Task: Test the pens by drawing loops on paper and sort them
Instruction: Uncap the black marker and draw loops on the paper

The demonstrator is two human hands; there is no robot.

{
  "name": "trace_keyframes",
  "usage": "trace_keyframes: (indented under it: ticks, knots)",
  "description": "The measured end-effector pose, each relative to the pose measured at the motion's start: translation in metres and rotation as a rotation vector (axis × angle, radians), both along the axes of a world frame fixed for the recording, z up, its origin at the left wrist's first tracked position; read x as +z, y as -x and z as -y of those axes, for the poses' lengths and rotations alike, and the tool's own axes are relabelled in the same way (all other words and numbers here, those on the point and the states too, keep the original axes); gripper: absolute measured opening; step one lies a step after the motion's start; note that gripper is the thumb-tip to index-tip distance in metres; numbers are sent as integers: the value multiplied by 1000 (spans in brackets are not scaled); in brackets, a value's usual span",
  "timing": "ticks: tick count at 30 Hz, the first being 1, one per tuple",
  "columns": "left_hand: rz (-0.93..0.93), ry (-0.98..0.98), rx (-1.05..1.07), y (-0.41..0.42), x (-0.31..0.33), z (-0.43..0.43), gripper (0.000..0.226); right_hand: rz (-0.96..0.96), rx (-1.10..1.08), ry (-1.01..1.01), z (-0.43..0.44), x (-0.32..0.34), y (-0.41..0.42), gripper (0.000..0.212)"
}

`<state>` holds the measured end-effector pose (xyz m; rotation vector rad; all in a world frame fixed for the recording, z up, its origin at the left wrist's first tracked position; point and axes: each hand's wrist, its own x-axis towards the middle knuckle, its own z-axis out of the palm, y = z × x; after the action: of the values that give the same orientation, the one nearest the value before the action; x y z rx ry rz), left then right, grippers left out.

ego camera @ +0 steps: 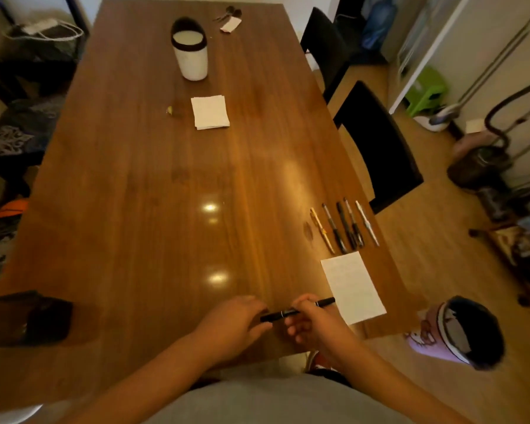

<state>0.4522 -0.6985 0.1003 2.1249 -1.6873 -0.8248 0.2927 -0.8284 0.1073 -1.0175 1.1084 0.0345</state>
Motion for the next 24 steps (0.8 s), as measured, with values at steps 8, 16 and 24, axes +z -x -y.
trace_keyframes:
  ticks: [8, 16, 24]
  knots:
    - [-23, 8, 181, 101, -6, 76, 19, 19, 215, -113, 89, -1, 60, 22]
    - [-14, -13, 339, 172, 2, 111, 19, 50, 310, -176, 143, 1, 115, 25]
    - [-97, -102, 292, 178, 13, 122, 22, 109, 387, -195, 169, 7, 131, 20]
